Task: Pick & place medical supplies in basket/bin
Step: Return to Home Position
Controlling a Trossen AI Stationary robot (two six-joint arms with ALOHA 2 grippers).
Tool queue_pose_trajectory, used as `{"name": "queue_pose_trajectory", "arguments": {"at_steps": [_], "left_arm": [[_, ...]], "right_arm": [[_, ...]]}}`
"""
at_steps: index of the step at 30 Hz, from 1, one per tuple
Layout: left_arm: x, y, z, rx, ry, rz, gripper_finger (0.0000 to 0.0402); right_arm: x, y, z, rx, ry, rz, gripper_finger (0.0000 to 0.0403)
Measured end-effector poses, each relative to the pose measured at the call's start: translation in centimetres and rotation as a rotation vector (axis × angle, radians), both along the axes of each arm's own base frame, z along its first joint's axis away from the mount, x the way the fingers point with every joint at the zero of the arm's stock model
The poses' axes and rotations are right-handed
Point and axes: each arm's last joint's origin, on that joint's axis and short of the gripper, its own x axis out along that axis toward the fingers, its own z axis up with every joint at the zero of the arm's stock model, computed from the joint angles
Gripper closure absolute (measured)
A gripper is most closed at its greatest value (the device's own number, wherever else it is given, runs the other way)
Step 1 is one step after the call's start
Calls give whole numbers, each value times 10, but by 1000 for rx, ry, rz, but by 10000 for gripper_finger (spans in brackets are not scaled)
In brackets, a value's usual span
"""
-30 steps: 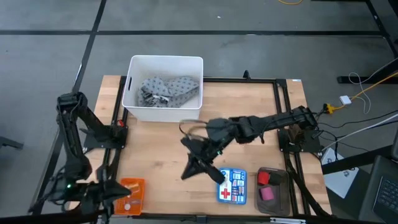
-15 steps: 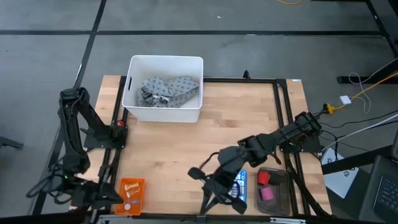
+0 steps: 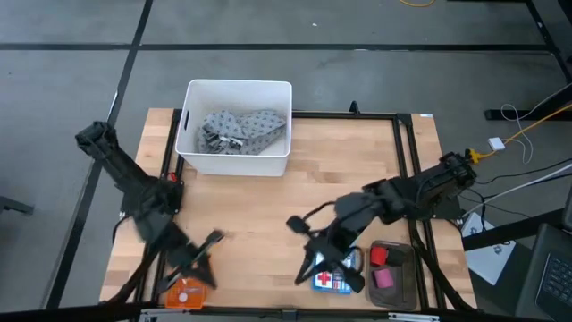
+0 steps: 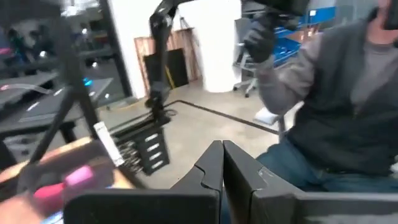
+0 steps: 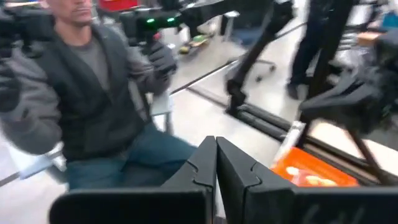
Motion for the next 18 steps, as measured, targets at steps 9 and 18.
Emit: {"name": "queue_pose_trajectory", "arguments": {"at_steps": [9, 18], "left_arm": [[-8, 35, -7, -1, -14, 362, 391], [-42, 68, -46, -98, -138, 548, 395]], "right_arm": [[-67, -30, -54, 94, -138, -154, 390], [-140, -72, -95, 163, -223, -315, 390]]}}
